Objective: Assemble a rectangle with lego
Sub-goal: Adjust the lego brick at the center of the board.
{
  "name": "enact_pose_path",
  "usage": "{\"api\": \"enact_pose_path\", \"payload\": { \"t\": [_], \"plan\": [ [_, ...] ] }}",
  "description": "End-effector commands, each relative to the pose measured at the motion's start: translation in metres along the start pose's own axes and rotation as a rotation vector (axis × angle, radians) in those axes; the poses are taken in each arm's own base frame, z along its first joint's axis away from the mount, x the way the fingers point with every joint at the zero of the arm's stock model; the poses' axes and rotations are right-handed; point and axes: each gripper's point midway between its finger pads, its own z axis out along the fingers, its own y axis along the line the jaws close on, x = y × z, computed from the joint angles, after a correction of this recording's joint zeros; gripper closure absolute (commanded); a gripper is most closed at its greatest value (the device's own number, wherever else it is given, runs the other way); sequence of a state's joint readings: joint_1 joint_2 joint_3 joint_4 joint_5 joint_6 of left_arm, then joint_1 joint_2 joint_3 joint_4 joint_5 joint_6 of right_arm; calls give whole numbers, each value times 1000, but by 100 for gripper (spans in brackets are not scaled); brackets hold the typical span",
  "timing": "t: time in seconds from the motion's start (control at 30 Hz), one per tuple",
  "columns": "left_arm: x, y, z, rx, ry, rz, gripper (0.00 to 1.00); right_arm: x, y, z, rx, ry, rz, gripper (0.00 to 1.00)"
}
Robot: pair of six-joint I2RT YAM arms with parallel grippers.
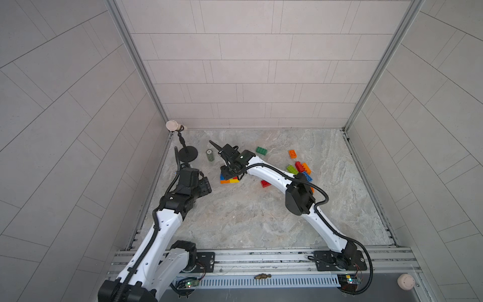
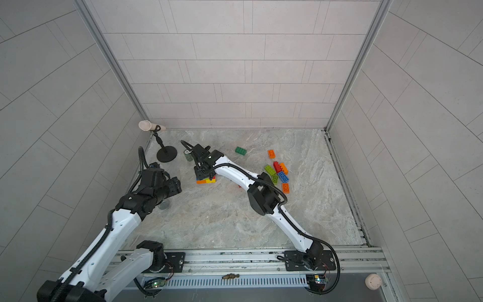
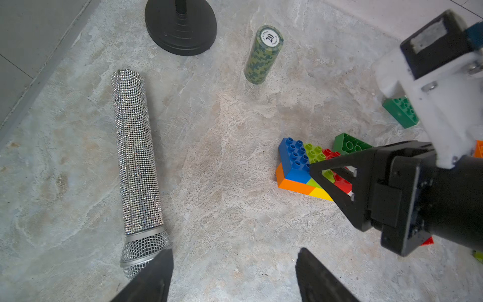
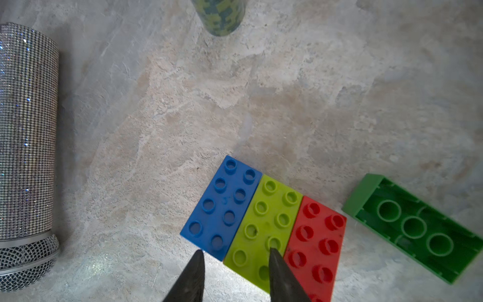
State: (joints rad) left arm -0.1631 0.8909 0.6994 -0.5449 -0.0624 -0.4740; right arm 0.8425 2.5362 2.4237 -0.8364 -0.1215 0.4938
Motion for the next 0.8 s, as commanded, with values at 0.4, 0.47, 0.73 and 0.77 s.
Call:
{"api": "enact_pose_path", "payload": {
  "t": [0.4, 0.47, 0.73, 0.77],
  "plan": [
    [1, 2, -1, -1, -3, -7, 22, 26, 14, -6, 8, 59, -38, 58],
    [1, 2, -1, 1, -3, -6, 22, 27, 16, -9, 8, 56, -42, 59],
    [1, 1, -1, 9, -2, -7, 22, 27, 17, -18, 27, 57, -89, 59],
    [1, 0, -1, 11, -2, -6, 22, 25, 16, -22, 37, 52, -100, 58]
  ]
}}
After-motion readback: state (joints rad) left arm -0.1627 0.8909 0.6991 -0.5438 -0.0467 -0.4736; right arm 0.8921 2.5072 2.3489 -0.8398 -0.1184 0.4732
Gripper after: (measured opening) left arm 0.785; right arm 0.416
